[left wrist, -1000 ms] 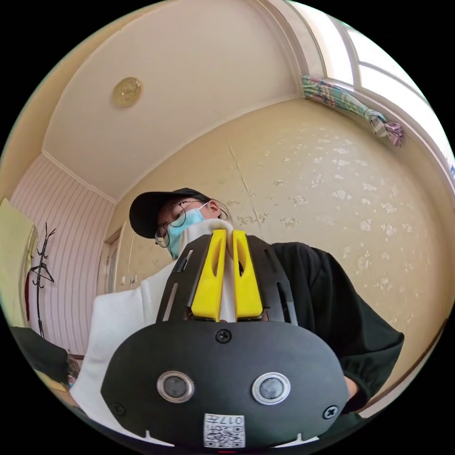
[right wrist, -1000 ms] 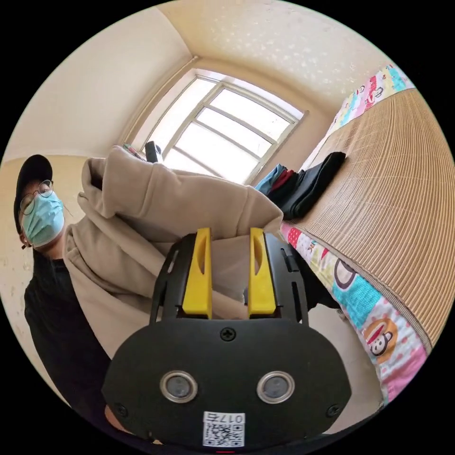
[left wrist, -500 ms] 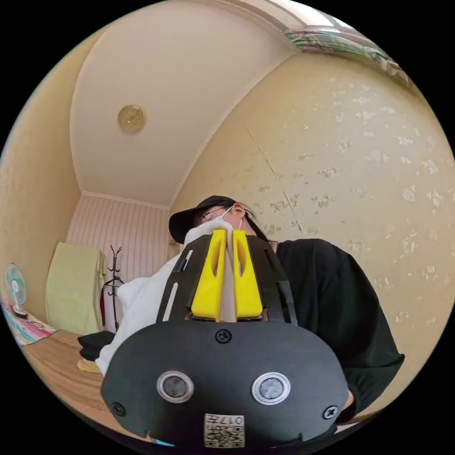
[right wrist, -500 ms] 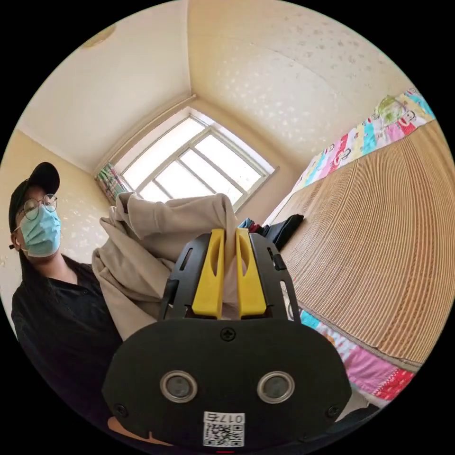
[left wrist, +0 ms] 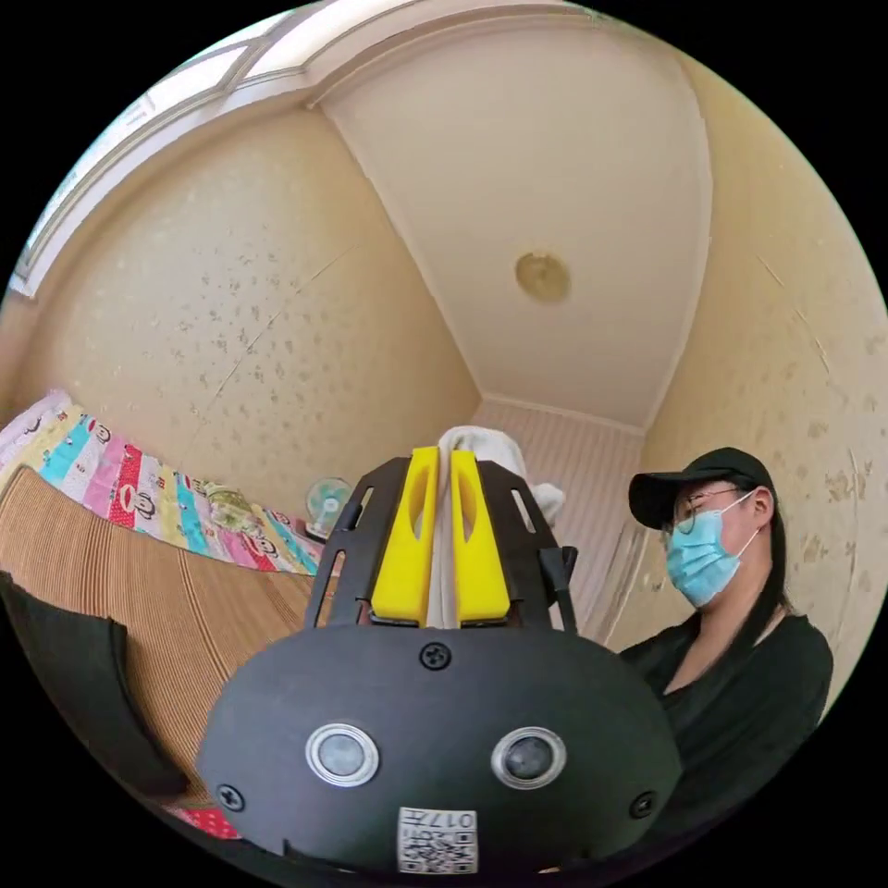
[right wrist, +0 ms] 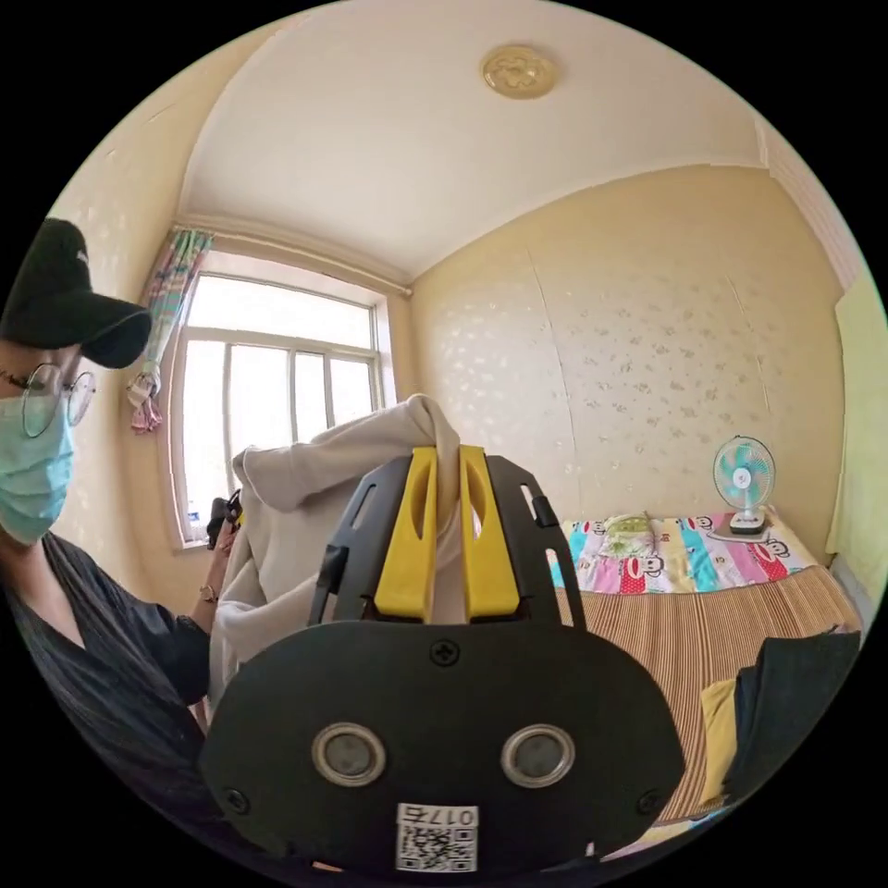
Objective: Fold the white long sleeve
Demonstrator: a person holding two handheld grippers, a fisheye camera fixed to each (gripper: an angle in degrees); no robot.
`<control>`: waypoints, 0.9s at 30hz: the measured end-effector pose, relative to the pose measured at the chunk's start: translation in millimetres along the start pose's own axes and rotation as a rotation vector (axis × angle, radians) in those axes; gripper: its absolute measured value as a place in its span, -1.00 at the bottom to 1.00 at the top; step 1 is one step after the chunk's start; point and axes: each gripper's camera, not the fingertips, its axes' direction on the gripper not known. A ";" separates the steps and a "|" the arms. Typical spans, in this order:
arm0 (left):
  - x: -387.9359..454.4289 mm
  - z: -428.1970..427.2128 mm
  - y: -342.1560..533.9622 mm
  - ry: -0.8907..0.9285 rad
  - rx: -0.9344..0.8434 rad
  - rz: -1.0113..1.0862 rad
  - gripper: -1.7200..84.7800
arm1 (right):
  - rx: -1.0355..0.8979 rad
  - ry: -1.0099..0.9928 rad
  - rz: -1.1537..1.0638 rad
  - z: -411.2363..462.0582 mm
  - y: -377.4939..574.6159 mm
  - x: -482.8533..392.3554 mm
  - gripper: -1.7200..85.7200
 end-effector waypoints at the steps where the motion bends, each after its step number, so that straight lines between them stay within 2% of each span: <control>1: -35.1 47.7 -22.6 -0.105 -0.101 -0.006 -0.92 | -0.069 0.053 0.032 51.0 -16.4 28.9 -0.87; 3: -100.3 118.9 -44.7 -0.278 -0.259 -0.028 -0.89 | -0.169 0.140 0.017 129.4 -23.5 74.4 -0.85; 4: -151.0 151.8 -47.7 -0.422 -0.328 -0.117 -0.87 | -0.260 0.195 0.070 172.8 -13.9 107.0 -0.82; 5: -197.1 170.2 -41.3 -0.489 -0.365 -0.208 -0.84 | -0.308 0.219 0.119 189.9 -5.6 122.6 -0.81; 6: -217.1 175.8 -34.9 -0.492 -0.380 -0.248 -0.82 | -0.376 0.227 0.195 211.6 16.2 142.7 -0.78; 8: -271.2 186.5 12.9 -0.444 -0.420 -0.363 -0.77 | -0.422 0.144 0.201 227.5 59.7 147.1 -0.75; 10: -289.3 193.7 68.0 -0.445 -0.464 -0.361 -0.76 | -0.511 0.083 0.179 250.1 135.0 136.5 -0.72; 16: -328.7 256.3 297.8 -0.564 -0.848 -0.423 -0.75 | -0.902 -0.179 0.224 366.1 327.7 86.1 -0.64; 17: -332.0 267.5 336.6 -0.585 -0.907 -0.447 -0.74 | -0.953 -0.191 0.217 378.8 345.9 78.0 -0.64; 18: -332.5 271.9 353.5 -0.591 -0.927 -0.456 -0.74 | -1.084 -0.186 0.199 403.6 383.5 63.1 -0.65; 19: -332.6 278.9 382.3 -0.603 -0.962 -0.462 -0.74 | -1.166 -0.110 0.146 417.3 410.9 51.0 -0.67; 21: -331.4 282.6 409.9 -0.670 -1.011 -0.439 -0.76 | -1.052 -0.028 0.053 402.7 397.8 42.8 -0.78; 23: -320.8 265.8 407.8 -0.716 -0.962 -0.357 -0.77 | -1.014 -0.040 0.111 388.3 371.2 61.6 -0.84; 24: -318.2 257.0 403.0 -0.720 -0.932 -0.349 -0.76 | -0.867 -0.005 0.175 356.4 339.4 84.8 -0.86; 25: -313.1 238.2 391.9 -0.706 -0.877 -0.335 -0.75 | -0.675 0.106 0.246 308.9 305.5 113.5 -0.87; 26: -308.9 219.2 382.0 -0.687 -0.845 -0.325 -0.74 | -0.578 0.184 0.297 280.6 290.1 129.9 -0.87; 27: -307.8 210.8 378.9 -0.686 -0.844 -0.327 -0.74 | -0.395 0.329 0.425 217.4 265.1 164.1 -0.88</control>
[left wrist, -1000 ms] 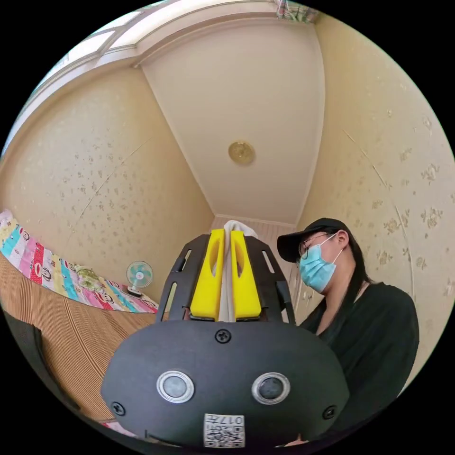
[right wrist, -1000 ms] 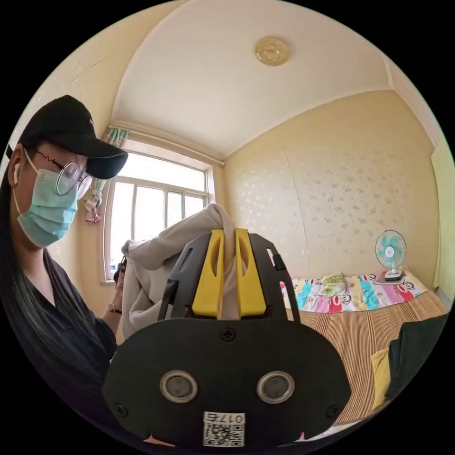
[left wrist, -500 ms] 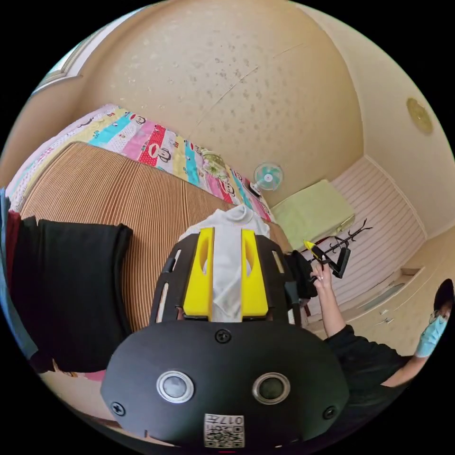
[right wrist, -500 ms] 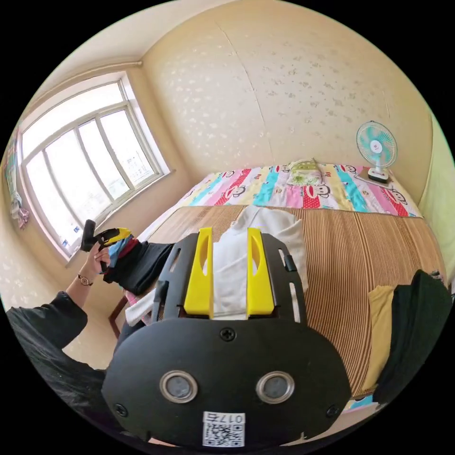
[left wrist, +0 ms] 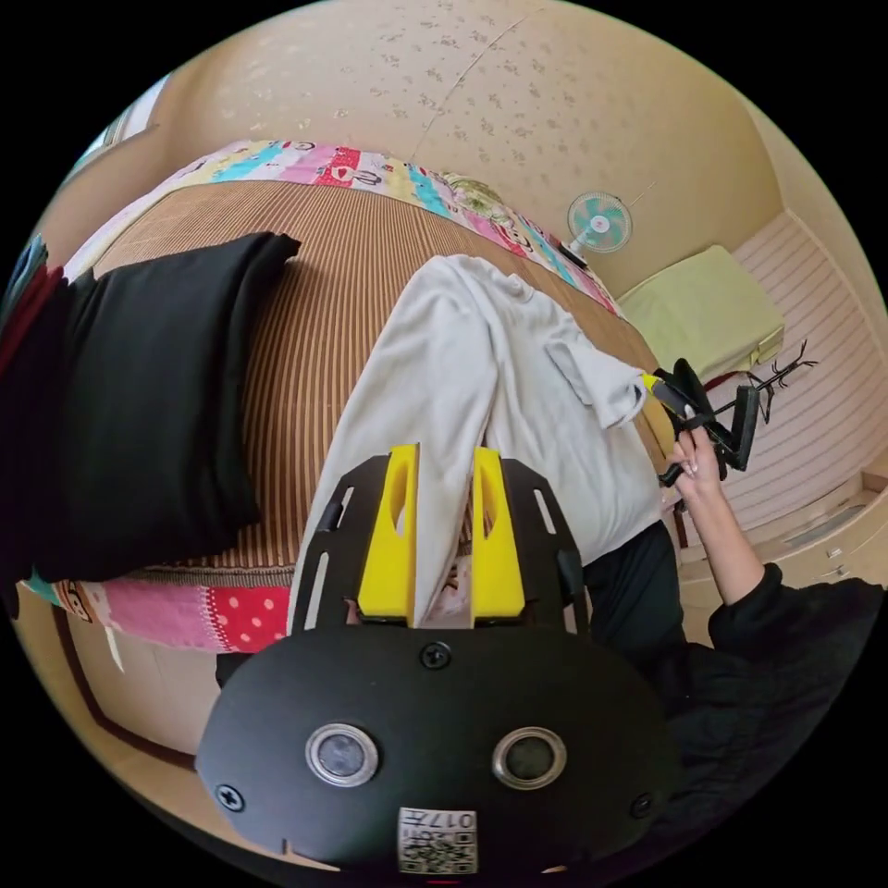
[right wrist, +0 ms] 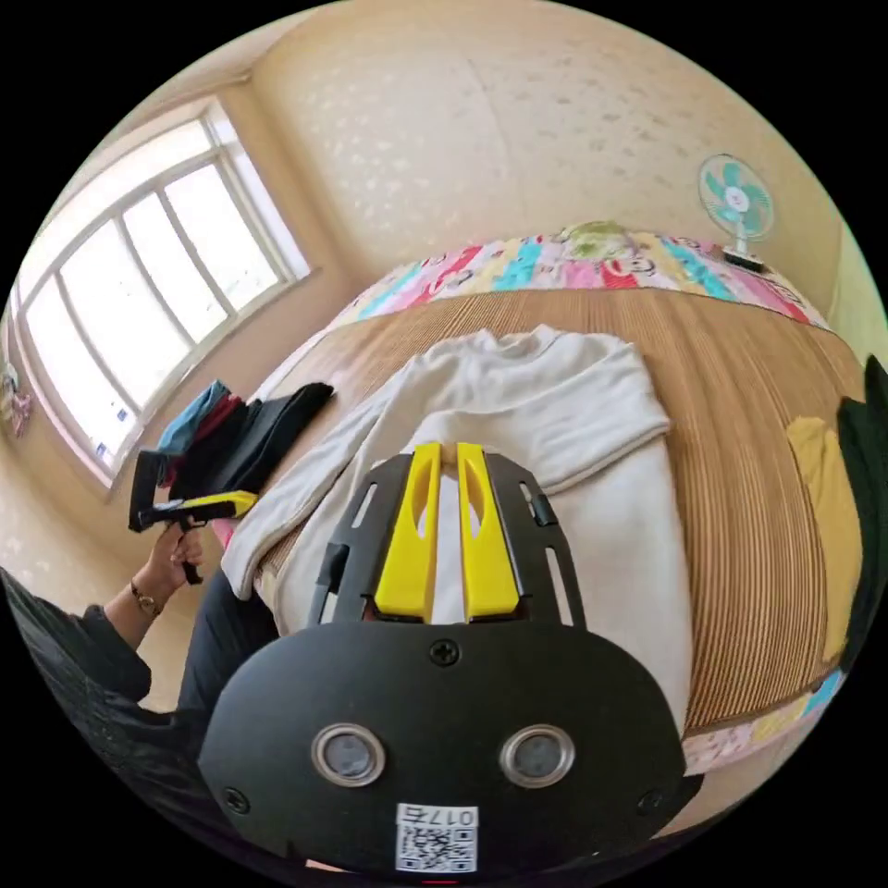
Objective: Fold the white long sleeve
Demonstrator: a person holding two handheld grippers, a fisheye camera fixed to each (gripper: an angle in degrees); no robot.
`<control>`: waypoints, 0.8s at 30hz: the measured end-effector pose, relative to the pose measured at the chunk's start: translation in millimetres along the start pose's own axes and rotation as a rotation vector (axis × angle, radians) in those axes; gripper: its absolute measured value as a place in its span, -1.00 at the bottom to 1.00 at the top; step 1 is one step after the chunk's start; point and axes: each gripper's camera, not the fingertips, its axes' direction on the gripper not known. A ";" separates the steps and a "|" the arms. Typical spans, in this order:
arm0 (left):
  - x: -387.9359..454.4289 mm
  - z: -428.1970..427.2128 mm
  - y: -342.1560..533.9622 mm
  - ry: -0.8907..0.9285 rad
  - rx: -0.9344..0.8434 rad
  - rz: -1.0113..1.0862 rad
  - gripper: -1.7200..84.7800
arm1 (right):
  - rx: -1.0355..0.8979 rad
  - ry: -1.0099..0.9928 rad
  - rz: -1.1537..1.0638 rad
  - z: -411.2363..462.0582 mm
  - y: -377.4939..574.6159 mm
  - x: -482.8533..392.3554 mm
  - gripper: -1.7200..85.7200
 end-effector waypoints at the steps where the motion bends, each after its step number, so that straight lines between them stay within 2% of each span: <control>1: -8.9 -6.5 6.6 -0.011 -0.037 -0.006 -0.72 | 0.141 0.038 0.140 -56.8 -5.5 45.8 -0.89; 2: -15.1 -4.1 14.6 -0.030 -0.098 -0.006 -0.70 | 0.209 0.059 0.203 -85.2 -2.5 68.6 -0.89; 4: -16.5 13.3 32.2 -0.080 -0.184 0.020 -0.68 | 0.421 0.181 0.463 -162.7 37.4 136.0 -0.89; 5: -12.6 32.0 44.9 -0.143 -0.235 0.053 -0.69 | 0.432 0.208 0.492 -172.0 46.8 146.7 -0.89; 7: 4.9 41.4 58.7 -0.271 -0.202 0.145 -0.74 | 0.261 0.233 0.550 -178.5 68.5 177.3 -0.89; 8: 18.0 46.1 58.7 -0.352 -0.242 0.222 -0.80 | 0.212 0.231 0.552 -176.5 73.0 180.3 -0.88; 10: 27.8 34.2 47.7 -0.400 -0.274 0.246 -0.88 | 0.079 0.244 0.515 -169.5 90.9 176.3 -0.87; 12: 27.4 -17.7 38.1 -0.417 -0.104 0.192 -0.91 | 0.025 0.251 0.488 -167.7 100.0 170.4 -0.86; 14: 1.2 -109.2 35.6 -0.423 0.147 -0.005 -0.93 | -0.020 0.205 0.463 -166.1 101.8 170.0 -0.84; 16: -26.4 -167.4 51.5 -0.447 0.316 -0.184 -0.93 | -0.076 0.101 0.430 -162.6 95.1 174.4 -0.79; 17: -40.0 -195.2 68.8 -0.500 0.402 -0.272 -0.85 | -0.089 0.081 0.421 -161.9 92.4 175.1 -0.77; 19: -49.7 -214.0 93.4 -0.546 0.453 -0.364 -0.73 | -0.149 0.049 0.374 -158.6 81.7 174.1 -0.73; 21: -45.5 -203.0 106.4 -0.444 0.407 -0.316 -0.68 | -0.204 0.039 0.343 -153.8 74.9 172.5 -0.71; 23: -24.8 -143.3 115.8 -0.189 0.234 -0.194 -0.67 | -0.264 0.024 0.324 -146.6 69.9 171.9 -0.68; 24: -17.2 -123.4 117.5 -0.135 0.174 -0.167 -0.67 | -0.305 0.013 0.317 -140.7 67.4 172.0 -0.67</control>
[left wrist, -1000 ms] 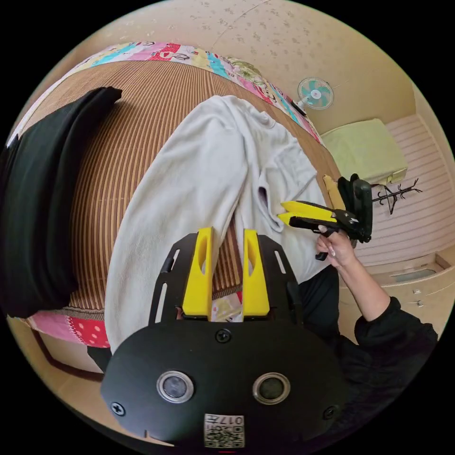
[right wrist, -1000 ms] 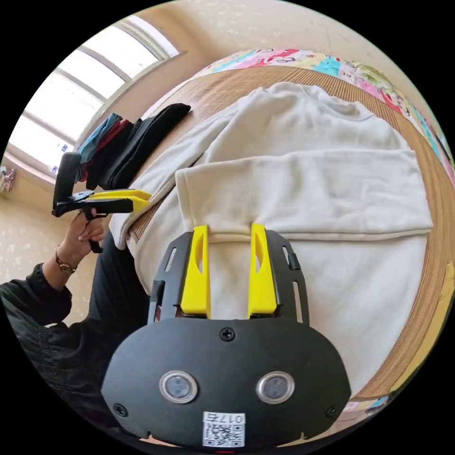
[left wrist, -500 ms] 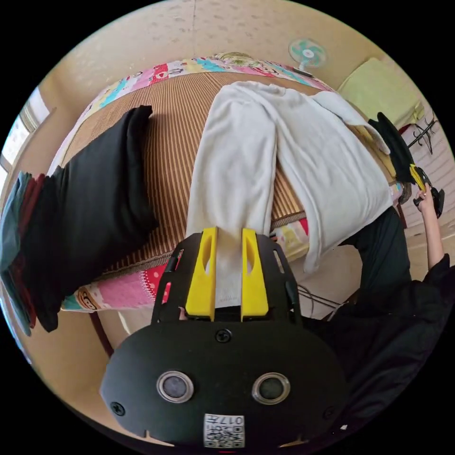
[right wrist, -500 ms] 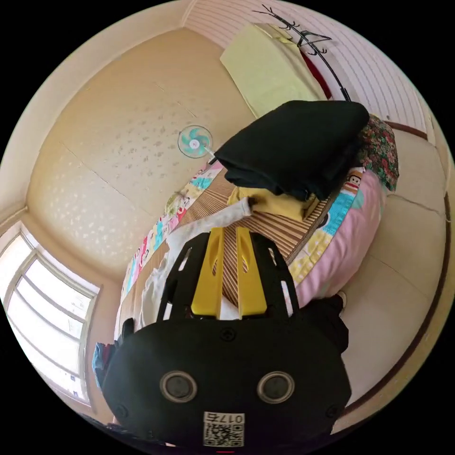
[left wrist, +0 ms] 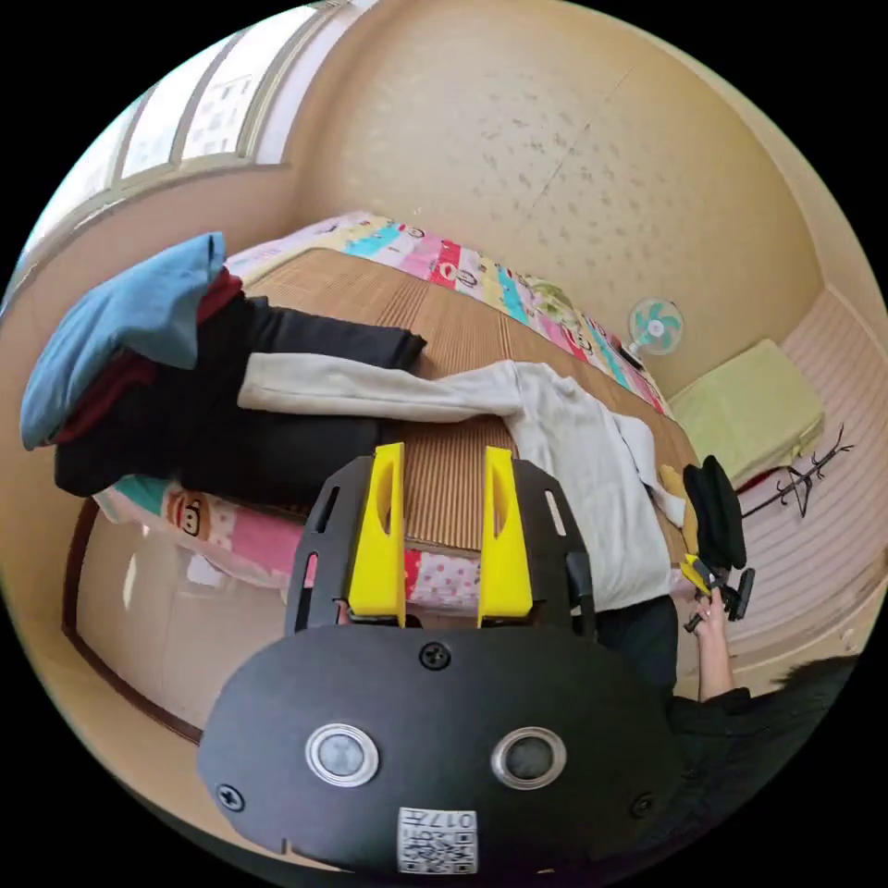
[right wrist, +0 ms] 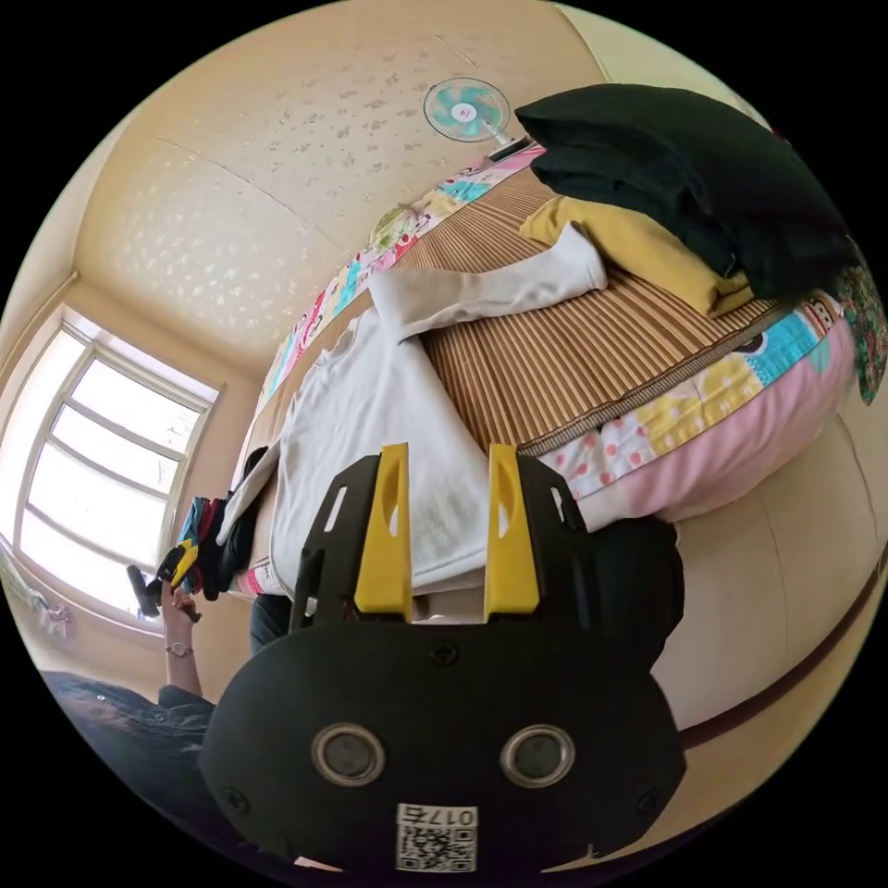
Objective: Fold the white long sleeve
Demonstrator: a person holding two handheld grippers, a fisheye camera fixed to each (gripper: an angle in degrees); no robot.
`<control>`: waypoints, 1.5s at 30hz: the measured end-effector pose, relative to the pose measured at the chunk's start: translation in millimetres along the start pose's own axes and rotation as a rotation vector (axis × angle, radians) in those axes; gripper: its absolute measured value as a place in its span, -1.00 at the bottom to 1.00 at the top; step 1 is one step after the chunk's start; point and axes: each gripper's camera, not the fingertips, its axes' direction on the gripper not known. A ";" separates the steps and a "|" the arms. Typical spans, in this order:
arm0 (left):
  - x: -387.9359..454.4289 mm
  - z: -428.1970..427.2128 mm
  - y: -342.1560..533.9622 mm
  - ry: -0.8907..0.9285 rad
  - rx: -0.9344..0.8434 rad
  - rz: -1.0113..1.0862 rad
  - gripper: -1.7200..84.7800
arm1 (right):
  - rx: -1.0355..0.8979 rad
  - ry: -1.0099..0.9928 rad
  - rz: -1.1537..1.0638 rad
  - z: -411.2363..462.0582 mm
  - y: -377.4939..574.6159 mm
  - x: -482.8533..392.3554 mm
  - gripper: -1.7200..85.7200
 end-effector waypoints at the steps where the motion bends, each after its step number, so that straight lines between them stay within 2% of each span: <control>1: 24.7 40.6 15.2 0.072 -0.145 0.060 -0.66 | -0.044 -0.002 -0.005 5.5 -4.0 -1.2 -0.66; 2: 53.8 79.6 33.3 0.087 -0.270 0.133 -0.65 | -0.066 -0.002 -0.007 8.4 -5.9 -2.0 -0.65; 3: 68.6 97.3 43.0 0.077 -0.319 0.175 -0.65 | -0.105 0.004 -0.007 13.5 -9.7 -3.4 -0.65; 5: 111.7 154.6 78.2 -0.065 -0.461 0.263 -0.65 | -0.129 0.024 0.011 12.0 -15.4 -5.0 -0.66; 6: 119.0 160.2 85.0 -0.132 -0.458 0.272 -0.65 | -0.147 0.048 0.011 7.3 -20.1 -6.7 -0.67; 8: 147.2 154.8 103.9 -0.283 -0.443 0.374 -0.69 | -0.230 0.090 -0.027 4.2 -25.4 -11.3 -0.76; 9: 152.7 150.8 108.0 -0.267 -0.450 0.413 -0.75 | -0.284 0.104 -0.083 1.8 -25.2 -16.8 -0.82; 10: 159.8 142.9 118.3 -0.162 -0.486 0.476 -0.88 | -0.298 0.107 -0.142 -4.9 -20.8 -23.1 -0.86; 13: 154.2 119.8 145.4 -0.220 -0.548 0.568 -0.91 | -0.373 0.153 -0.239 -21.5 2.0 -34.5 -0.88; 15: 138.3 101.1 159.1 -0.214 -0.600 0.545 -0.91 | -0.464 0.151 -0.259 -25.5 19.7 -35.1 -0.88; 17: 113.7 76.2 176.8 -0.234 -0.649 0.472 -0.91 | -0.555 0.099 -0.168 -30.0 31.5 -24.9 -0.88; 18: 106.7 69.3 180.4 -0.244 -0.654 0.442 -0.91 | -0.568 0.004 -0.073 -38.1 32.2 -14.0 -0.87; 20: 78.5 36.1 189.6 -0.278 -0.617 0.335 -0.85 | -0.471 -0.170 0.049 -57.7 22.7 4.6 -0.85; 22: 60.0 8.5 189.7 -0.262 -0.572 0.272 -0.81 | -0.239 -0.374 0.181 -81.7 -8.2 34.8 -0.79; 24: 45.5 -17.1 184.8 -0.228 -0.541 0.219 -0.78 | -0.112 -0.447 0.258 -86.4 -40.9 56.1 -0.73; 26: 32.3 -46.9 172.7 -0.134 -0.505 0.162 -0.77 | -0.034 -0.436 0.328 -82.7 -78.3 73.3 -0.70; 28: 26.0 -64.7 162.9 -0.061 -0.482 0.127 -0.77 | 0.050 -0.388 0.392 -70.4 -128.5 91.3 -0.68; 30: 21.2 -80.7 154.2 -0.012 -0.458 0.089 -0.77 | 0.016 -0.293 0.472 -46.6 -163.7 107.9 -0.69; 33: 14.7 -106.3 147.3 0.038 -0.410 0.029 -0.77 | -0.043 -0.322 0.548 -15.7 -208.7 118.6 -0.79; 35: 8.4 -127.2 147.1 0.055 -0.388 -0.005 -0.77 | 0.036 -0.286 0.524 -31.4 -231.6 100.7 -0.84; 40: -15.9 -169.5 149.0 0.047 -0.375 -0.056 -0.77 | 0.502 0.214 0.260 -150.6 -267.4 -29.5 -0.88; 43: -35.1 -187.3 147.3 0.112 -0.354 -0.109 -0.77 | 0.611 0.322 0.201 -156.6 -265.0 -74.2 -0.88; 45: -44.7 -196.9 145.9 0.155 -0.322 -0.153 -0.77 | 0.658 0.312 0.148 -140.0 -255.4 -103.8 -0.88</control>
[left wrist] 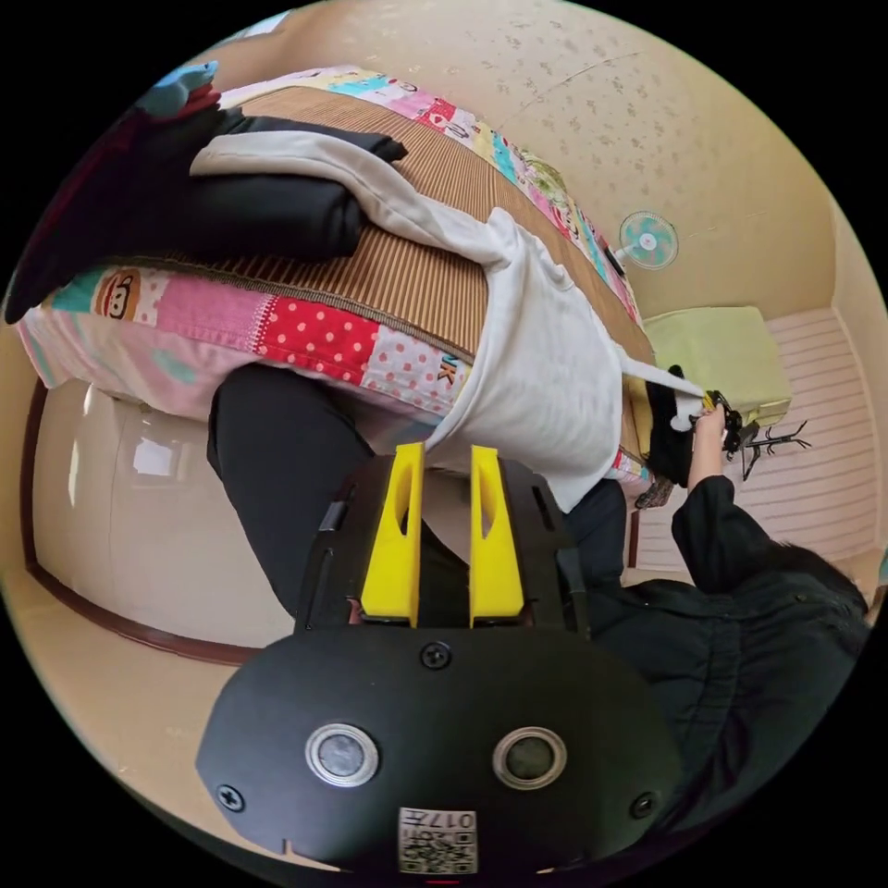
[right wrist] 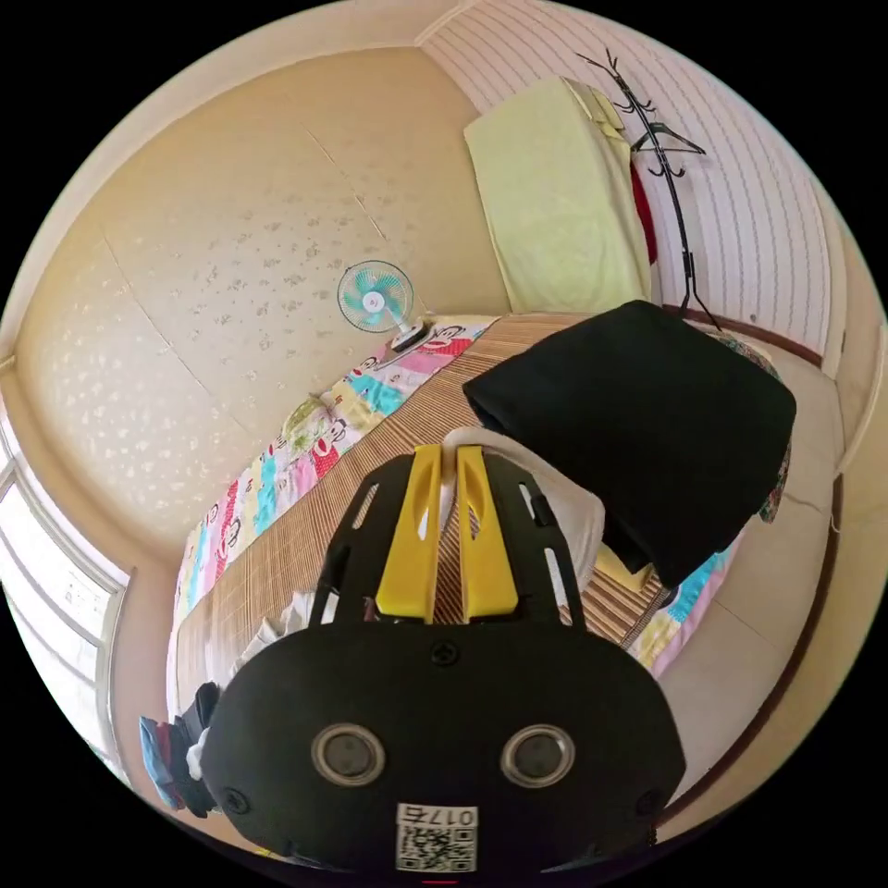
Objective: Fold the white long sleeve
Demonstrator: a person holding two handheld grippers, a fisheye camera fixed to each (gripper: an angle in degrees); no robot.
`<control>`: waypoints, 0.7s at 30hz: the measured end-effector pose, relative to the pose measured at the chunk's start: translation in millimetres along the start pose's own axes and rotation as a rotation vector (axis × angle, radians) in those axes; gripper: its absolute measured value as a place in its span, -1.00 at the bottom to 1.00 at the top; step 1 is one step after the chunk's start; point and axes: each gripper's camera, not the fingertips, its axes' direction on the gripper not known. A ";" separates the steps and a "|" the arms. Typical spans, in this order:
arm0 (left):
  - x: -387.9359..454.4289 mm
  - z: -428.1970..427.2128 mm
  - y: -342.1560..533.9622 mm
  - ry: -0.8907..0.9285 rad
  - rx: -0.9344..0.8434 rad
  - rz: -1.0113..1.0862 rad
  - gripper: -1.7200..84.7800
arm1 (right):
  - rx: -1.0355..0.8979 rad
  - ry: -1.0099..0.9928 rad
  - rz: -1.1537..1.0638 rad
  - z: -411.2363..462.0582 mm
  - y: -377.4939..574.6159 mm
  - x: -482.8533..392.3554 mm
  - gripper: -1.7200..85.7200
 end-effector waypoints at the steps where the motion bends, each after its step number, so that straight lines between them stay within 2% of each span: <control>1: -3.4 -7.2 0.1 0.038 0.027 -0.015 -0.77 | 0.033 -0.063 -0.074 -1.4 19.4 -28.9 -0.88; 5: -4.2 -21.5 -9.9 0.133 0.044 -0.030 -0.77 | 0.017 -0.307 -0.333 6.9 103.6 -130.2 -0.87; 7: 0.7 -27.8 -17.8 0.144 0.043 -0.015 -0.75 | -0.244 -0.469 -0.437 45.4 178.2 -188.2 -0.85; 8: 5.7 -33.2 -23.4 0.137 0.060 0.003 -0.74 | -0.331 -0.485 -0.463 59.6 201.3 -200.3 -0.85; 10: 12.2 -41.0 -34.1 0.113 0.095 0.021 -0.73 | -0.712 -0.437 -0.572 117.4 305.2 -229.2 -0.82; 11: 13.6 -47.6 -43.2 0.108 0.120 0.013 -0.72 | -0.785 -0.418 -0.597 126.9 330.0 -229.5 -0.81; 12: 13.6 -52.4 -48.1 0.110 0.137 0.006 -0.72 | -0.813 -0.403 -0.590 128.5 358.7 -220.0 -0.80; 13: 12.5 -65.3 -57.9 0.118 0.178 -0.012 -0.70 | -0.705 -0.468 -0.550 104.3 355.9 -204.0 -0.80; 14: 10.1 -83.3 -68.0 0.116 0.233 -0.028 -0.69 | -0.693 -0.487 -0.531 96.7 352.0 -197.4 -0.79; 18: -12.8 -143.0 -108.0 0.048 0.384 -0.105 -0.63 | -0.831 -0.539 -0.504 82.0 322.3 -152.2 -0.74; 21: -56.7 -179.5 -156.9 0.078 0.485 -0.229 -0.58 | -0.786 -0.513 -0.490 67.0 289.8 -98.8 -0.73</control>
